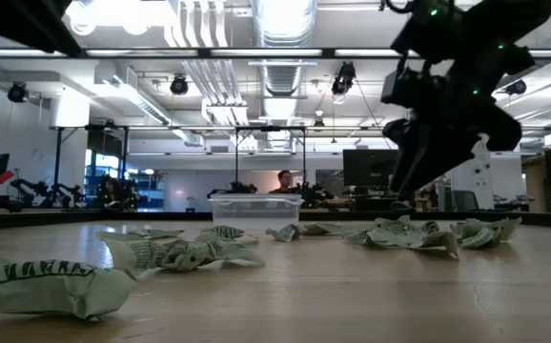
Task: Pick and place items into bin
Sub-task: Put the stevia packet into the transparent bin
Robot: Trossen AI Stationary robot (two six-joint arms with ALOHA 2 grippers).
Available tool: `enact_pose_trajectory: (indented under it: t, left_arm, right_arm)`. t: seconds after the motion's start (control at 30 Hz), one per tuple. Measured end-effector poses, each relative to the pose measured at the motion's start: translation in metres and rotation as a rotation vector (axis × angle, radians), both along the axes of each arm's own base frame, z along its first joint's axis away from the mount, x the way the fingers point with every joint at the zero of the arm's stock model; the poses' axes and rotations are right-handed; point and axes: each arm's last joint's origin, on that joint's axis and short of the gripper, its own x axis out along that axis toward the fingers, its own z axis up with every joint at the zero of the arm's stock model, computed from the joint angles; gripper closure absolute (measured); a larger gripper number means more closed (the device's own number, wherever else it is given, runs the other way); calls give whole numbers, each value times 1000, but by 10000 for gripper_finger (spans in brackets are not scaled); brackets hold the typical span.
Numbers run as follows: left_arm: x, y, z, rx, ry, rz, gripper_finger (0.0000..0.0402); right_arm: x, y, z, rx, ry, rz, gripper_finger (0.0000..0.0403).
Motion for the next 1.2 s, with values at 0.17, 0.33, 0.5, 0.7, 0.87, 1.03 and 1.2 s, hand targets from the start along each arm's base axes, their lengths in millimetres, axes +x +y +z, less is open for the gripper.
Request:
enact_pose_trajectory:
  t: [0.17, 0.33, 0.5, 0.7, 0.87, 1.03, 1.2]
  left_arm:
    - [-2, 2, -7, 12, 18, -1, 283]
    - [-2, 2, -7, 12, 19, -1, 283]
    - [-2, 2, -7, 12, 17, -1, 283]
    - [-1, 2, -7, 11, 16, -1, 283]
    - [-1, 1, -7, 8, 10, 1, 283]
    - [-1, 1, -7, 7, 10, 1, 283]
    - [-1, 1, -7, 6, 10, 2, 283]
  right_arm:
    - [14, -1, -12, -12, 63, 3, 275]
    - [15, -4, -21, -12, 100, -7, 275]
    - [10, -4, -23, -7, 112, -9, 275]
    - [4, -4, -29, -3, 136, -18, 288]
    - [3, -5, -31, -27, 144, -27, 313]
    - [4, -6, -30, -46, 129, -26, 353]
    - [4, -6, -30, -44, 129, -29, 375]
